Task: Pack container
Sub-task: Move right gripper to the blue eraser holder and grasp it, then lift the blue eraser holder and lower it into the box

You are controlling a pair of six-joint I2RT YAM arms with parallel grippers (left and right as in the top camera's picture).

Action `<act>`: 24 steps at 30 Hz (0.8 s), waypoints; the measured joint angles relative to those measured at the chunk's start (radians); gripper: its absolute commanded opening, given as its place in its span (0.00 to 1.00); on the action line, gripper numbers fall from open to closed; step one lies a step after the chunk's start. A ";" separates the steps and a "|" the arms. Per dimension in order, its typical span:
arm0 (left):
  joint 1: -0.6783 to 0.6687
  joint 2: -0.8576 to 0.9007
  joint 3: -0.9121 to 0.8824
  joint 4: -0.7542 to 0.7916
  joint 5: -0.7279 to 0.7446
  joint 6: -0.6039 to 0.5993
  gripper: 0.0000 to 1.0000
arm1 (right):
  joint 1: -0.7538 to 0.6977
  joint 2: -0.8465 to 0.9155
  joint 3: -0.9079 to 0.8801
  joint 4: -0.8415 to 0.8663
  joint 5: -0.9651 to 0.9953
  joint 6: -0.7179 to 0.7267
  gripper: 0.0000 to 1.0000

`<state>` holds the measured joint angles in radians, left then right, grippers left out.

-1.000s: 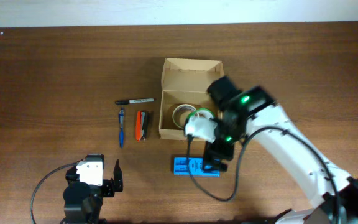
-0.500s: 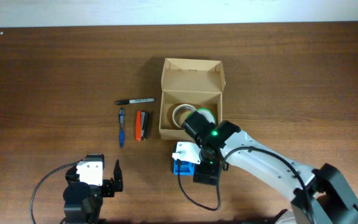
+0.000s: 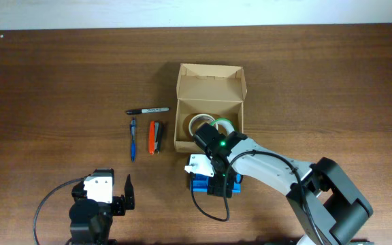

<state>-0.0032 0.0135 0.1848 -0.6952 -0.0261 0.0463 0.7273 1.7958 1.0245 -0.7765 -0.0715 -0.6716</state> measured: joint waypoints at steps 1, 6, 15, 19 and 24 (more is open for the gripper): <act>0.000 0.000 0.000 0.000 0.000 0.000 1.00 | 0.000 0.000 0.000 0.006 0.001 -0.001 0.95; 0.000 0.000 0.000 0.000 0.000 0.000 1.00 | 0.000 0.001 0.000 0.033 0.001 -0.002 0.84; 0.000 0.000 0.000 0.000 0.000 0.000 0.99 | -0.001 0.006 0.000 0.043 -0.001 0.007 0.45; 0.000 0.000 0.000 0.000 0.000 0.000 1.00 | -0.001 0.006 0.002 0.038 -0.008 0.012 0.44; 0.000 0.000 0.000 0.000 0.000 0.000 1.00 | -0.001 0.006 0.009 -0.001 -0.051 0.021 0.43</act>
<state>-0.0032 0.0135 0.1848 -0.6949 -0.0261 0.0463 0.7265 1.8023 1.0332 -0.7776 -0.1226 -0.6506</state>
